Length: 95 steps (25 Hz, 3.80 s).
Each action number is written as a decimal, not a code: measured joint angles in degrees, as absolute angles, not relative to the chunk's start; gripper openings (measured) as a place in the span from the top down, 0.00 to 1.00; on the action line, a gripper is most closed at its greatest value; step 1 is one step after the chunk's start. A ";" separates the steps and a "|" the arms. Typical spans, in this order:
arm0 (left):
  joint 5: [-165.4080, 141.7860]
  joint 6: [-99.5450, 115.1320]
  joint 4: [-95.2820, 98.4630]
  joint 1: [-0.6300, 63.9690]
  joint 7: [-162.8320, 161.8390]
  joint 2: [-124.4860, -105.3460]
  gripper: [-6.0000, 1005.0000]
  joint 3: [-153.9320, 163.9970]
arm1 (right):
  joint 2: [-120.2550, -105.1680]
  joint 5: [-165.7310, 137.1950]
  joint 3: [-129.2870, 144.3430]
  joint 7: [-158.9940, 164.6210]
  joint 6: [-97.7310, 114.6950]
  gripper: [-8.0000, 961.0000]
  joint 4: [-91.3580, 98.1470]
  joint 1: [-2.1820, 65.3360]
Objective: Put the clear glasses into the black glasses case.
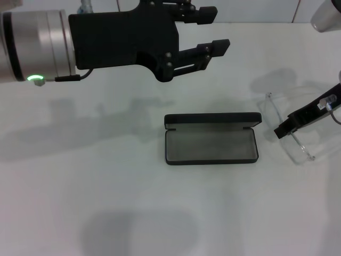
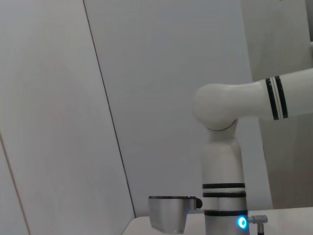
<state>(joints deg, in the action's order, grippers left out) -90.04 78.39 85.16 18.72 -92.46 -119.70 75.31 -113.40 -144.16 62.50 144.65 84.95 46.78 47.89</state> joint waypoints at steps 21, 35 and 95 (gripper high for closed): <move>-90.16 78.65 85.16 18.34 -92.41 -119.70 0.53 75.38 | -113.54 -144.22 62.59 142.81 85.70 0.74 47.18 48.28; -89.90 78.92 85.16 17.82 -91.93 -119.70 0.53 75.22 | -113.39 -143.90 62.57 143.14 86.23 0.60 48.25 48.62; -70.94 82.84 85.21 15.74 -90.55 -119.83 0.53 71.03 | -115.55 -92.50 38.99 101.37 122.97 0.92 78.66 23.25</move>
